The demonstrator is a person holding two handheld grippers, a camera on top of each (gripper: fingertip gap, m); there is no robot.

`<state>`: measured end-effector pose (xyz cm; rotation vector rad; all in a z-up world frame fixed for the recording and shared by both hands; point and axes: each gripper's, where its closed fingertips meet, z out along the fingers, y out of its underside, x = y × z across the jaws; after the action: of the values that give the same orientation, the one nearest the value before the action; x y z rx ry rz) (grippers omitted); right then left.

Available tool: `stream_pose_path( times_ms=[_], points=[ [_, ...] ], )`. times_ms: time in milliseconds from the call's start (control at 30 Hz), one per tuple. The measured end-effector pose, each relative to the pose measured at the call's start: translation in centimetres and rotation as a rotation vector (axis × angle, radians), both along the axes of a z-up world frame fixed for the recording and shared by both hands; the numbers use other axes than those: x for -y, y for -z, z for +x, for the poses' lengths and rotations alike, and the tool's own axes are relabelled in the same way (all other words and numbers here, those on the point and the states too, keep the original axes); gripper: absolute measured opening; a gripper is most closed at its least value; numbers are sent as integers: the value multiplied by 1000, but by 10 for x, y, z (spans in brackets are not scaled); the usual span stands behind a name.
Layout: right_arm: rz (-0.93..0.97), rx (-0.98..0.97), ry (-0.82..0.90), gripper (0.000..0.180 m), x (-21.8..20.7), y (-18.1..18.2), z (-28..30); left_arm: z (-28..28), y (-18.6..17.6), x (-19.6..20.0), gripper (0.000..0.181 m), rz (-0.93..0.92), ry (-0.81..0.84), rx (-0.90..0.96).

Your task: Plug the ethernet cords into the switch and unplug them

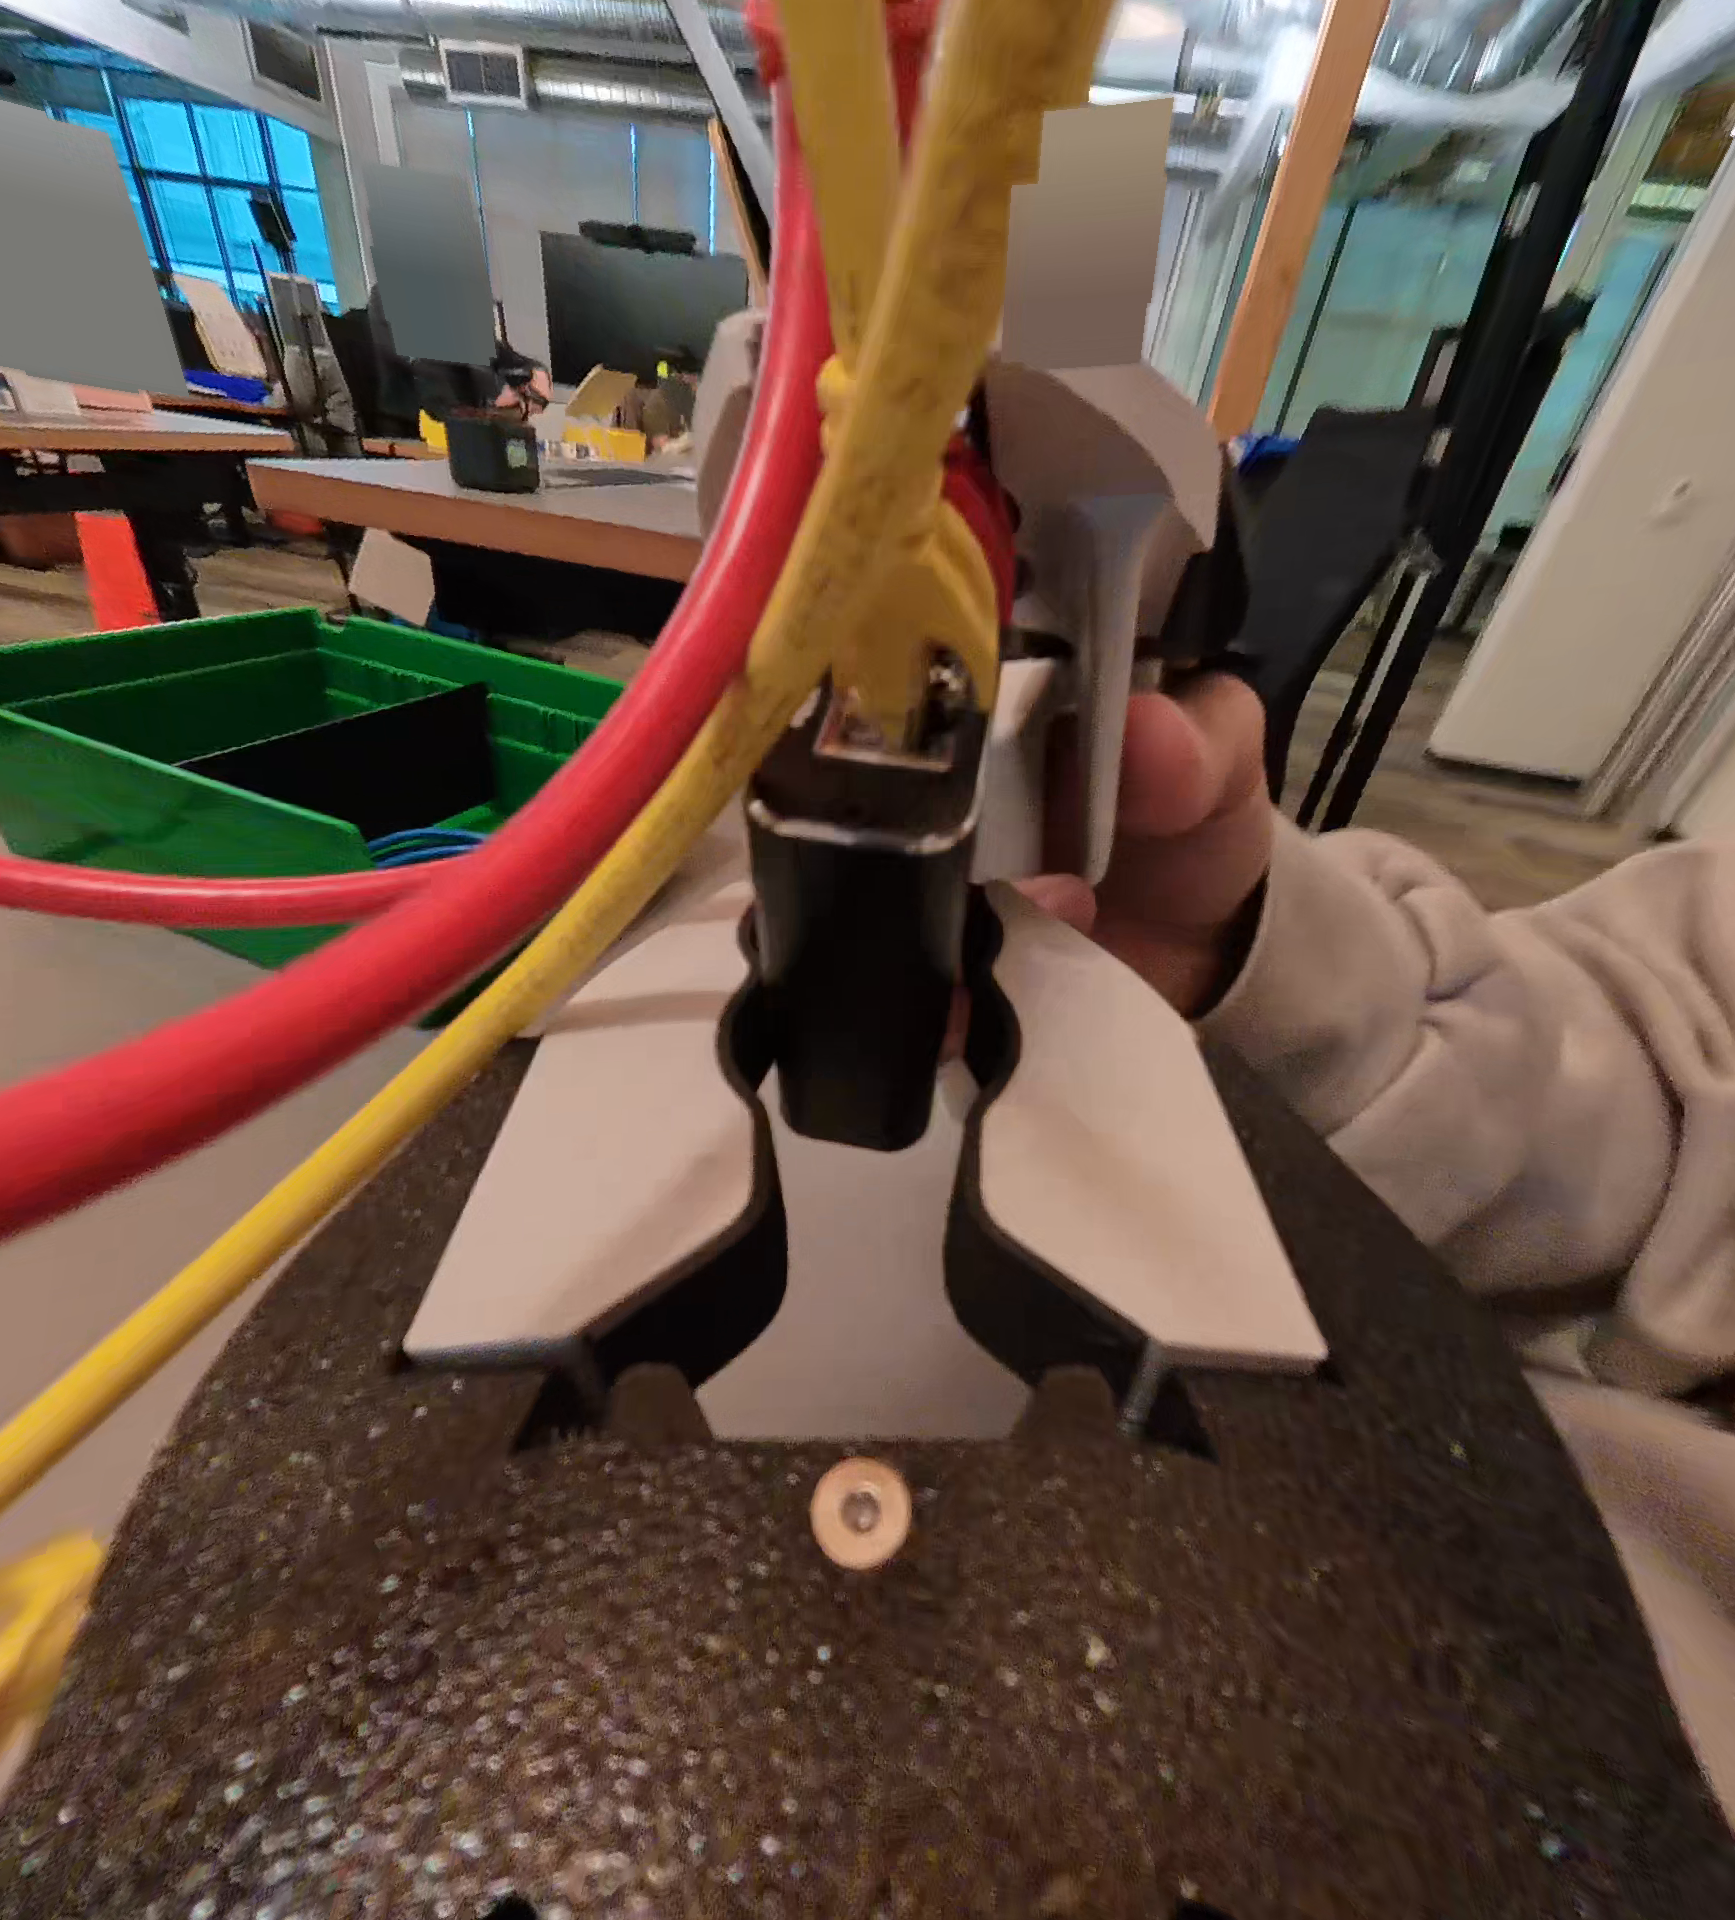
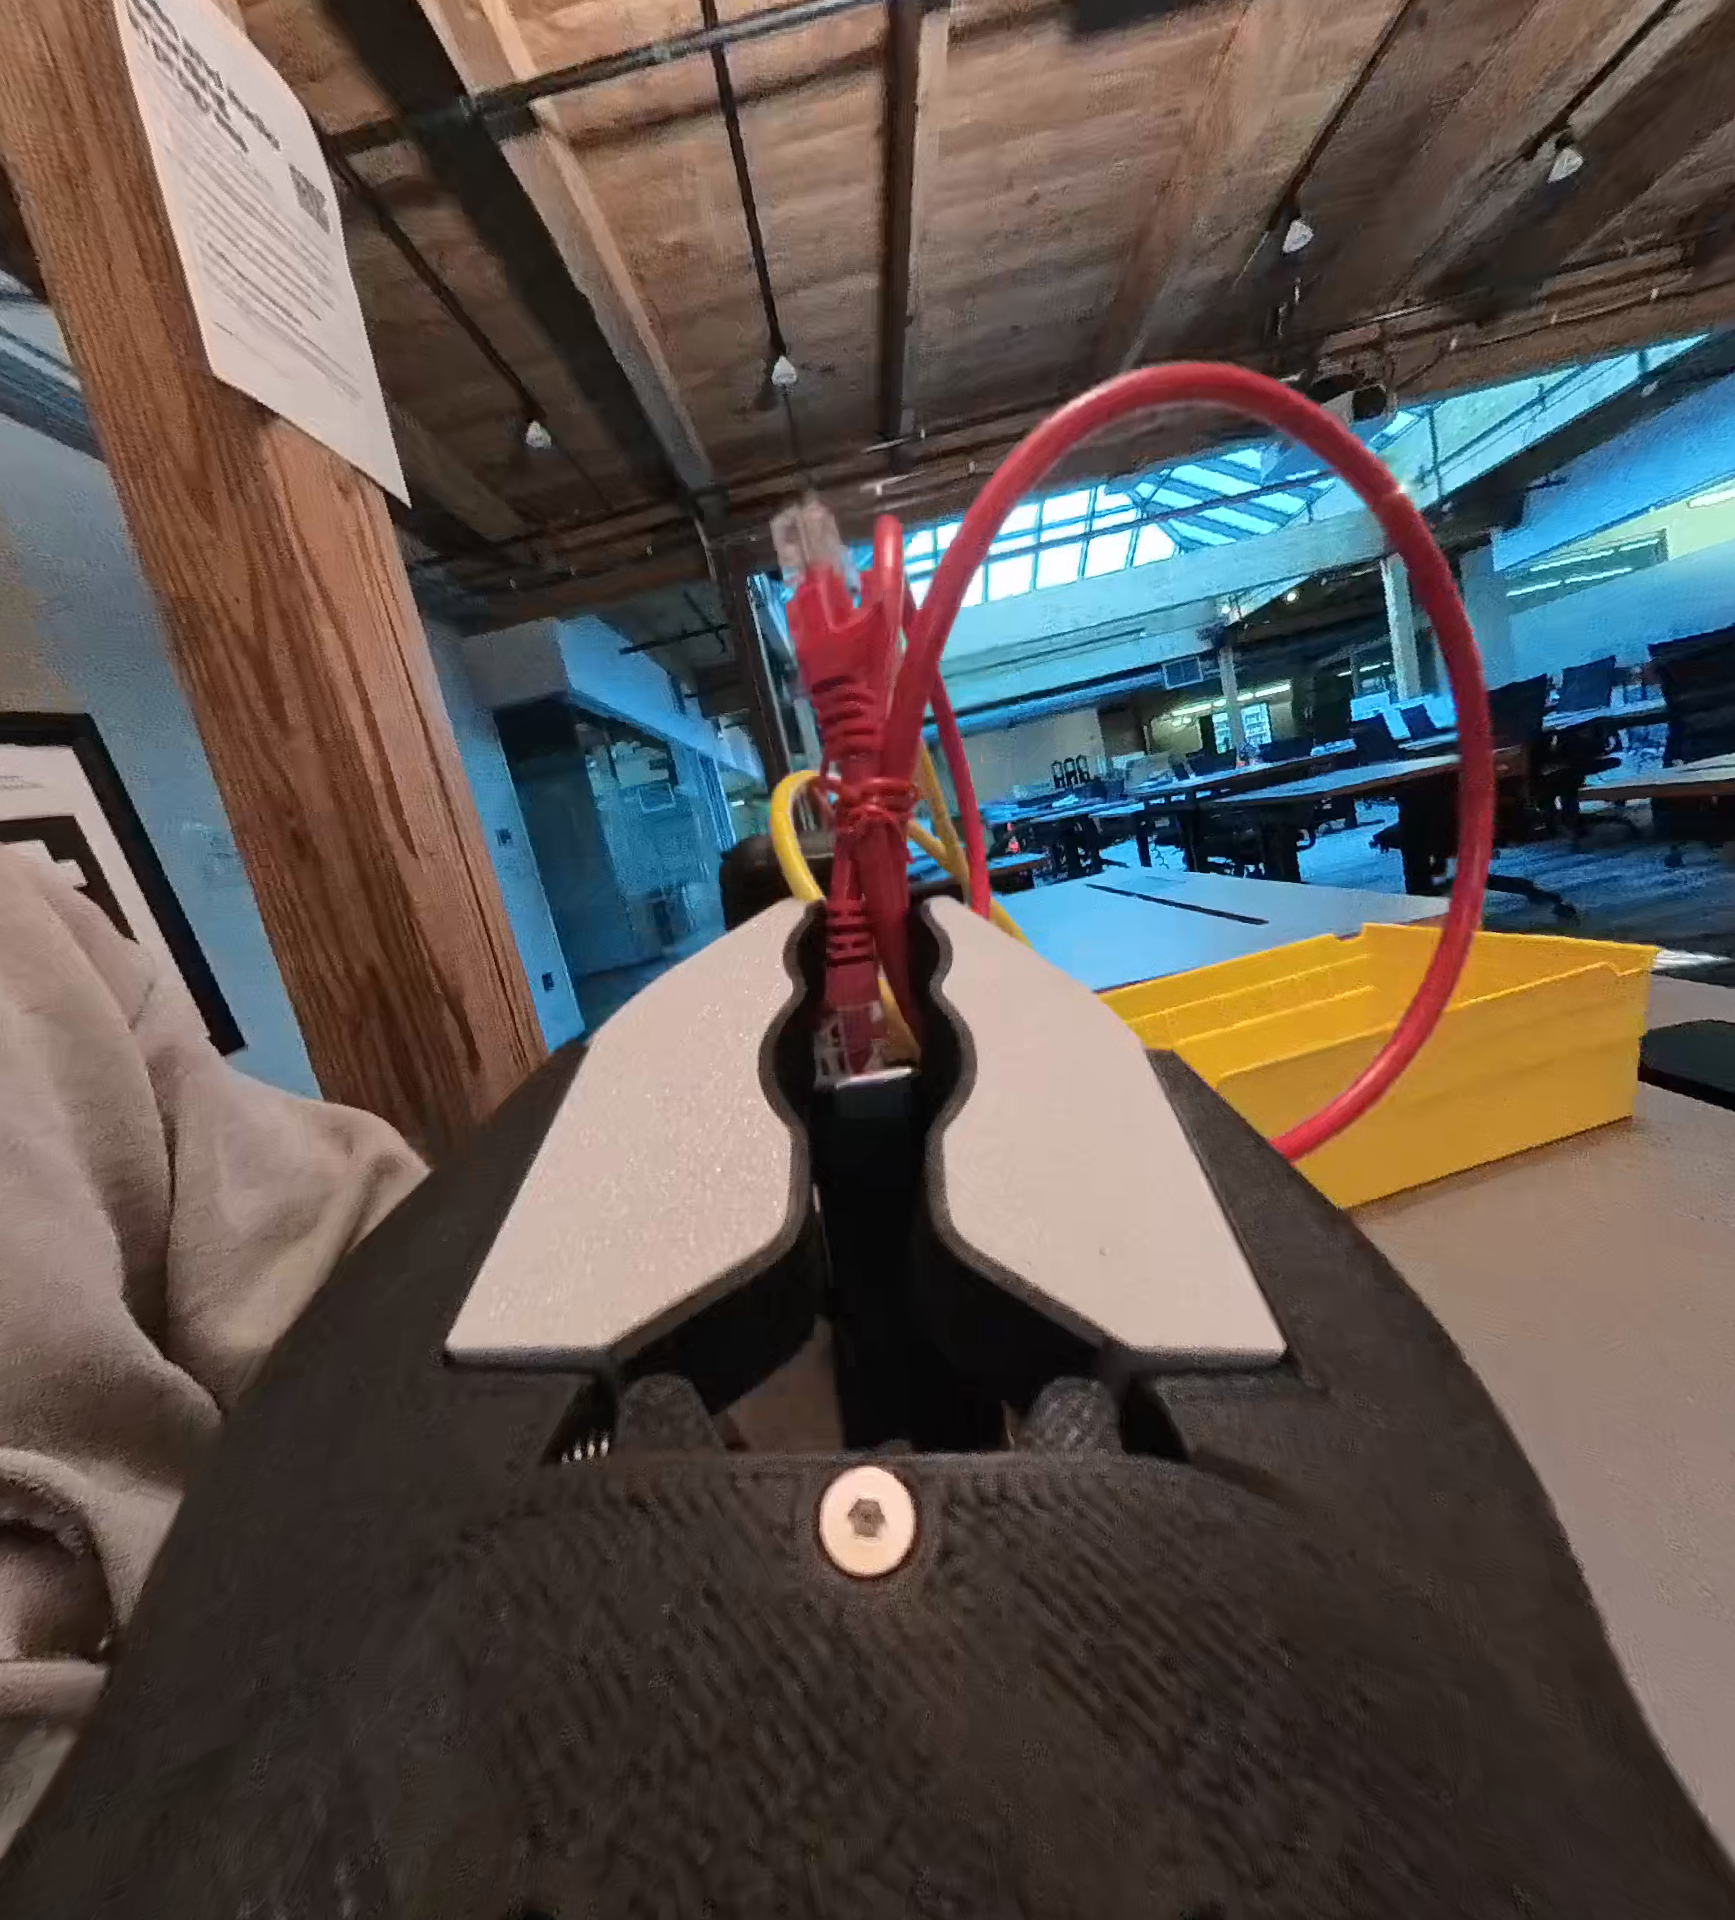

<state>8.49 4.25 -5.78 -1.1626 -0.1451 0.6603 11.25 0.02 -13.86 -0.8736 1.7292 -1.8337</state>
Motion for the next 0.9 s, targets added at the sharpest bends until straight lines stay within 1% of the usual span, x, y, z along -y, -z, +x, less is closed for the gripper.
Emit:
stream_pose_path(
  times_ms=[100,167,233,267,333,367,433,533,600,633,667,733,767,900],
  points=[
    [-61,95,27,17,0,5,-2,-1,6,0,27,67,19,-55],
    [-108,135,69,17,1,10,5,1,13,-4,27,115,-13,-98],
    [-114,182,130,17,3,11,12,2,17,-9,27,146,-43,-138],
    [-103,198,147,17,6,10,14,2,16,-12,26,142,-54,-152],
    [-75,219,127,17,14,5,12,1,9,-20,26,92,-66,-169],
    [-89,230,134,17,16,5,14,-1,4,-23,26,64,-58,-173],
    [-140,267,177,25,14,12,19,-6,0,-27,26,60,-29,-172],
    [-196,278,138,36,8,20,11,-15,4,-23,26,156,27,-180],
    [-219,290,121,33,5,23,5,-18,7,-20,26,199,51,-191],
    [-235,289,115,35,4,23,3,-19,8,-19,26,217,59,-193],
    [-247,286,108,33,3,22,1,-19,9,-19,26,231,60,-191],
    [-241,299,92,19,5,20,-4,-19,10,-19,26,241,63,-190],
    [-236,309,95,15,5,20,-5,-18,10,-19,26,239,63,-190],
    [-260,340,104,15,6,23,-5,-19,13,-19,26,260,75,-207]
  ],
)
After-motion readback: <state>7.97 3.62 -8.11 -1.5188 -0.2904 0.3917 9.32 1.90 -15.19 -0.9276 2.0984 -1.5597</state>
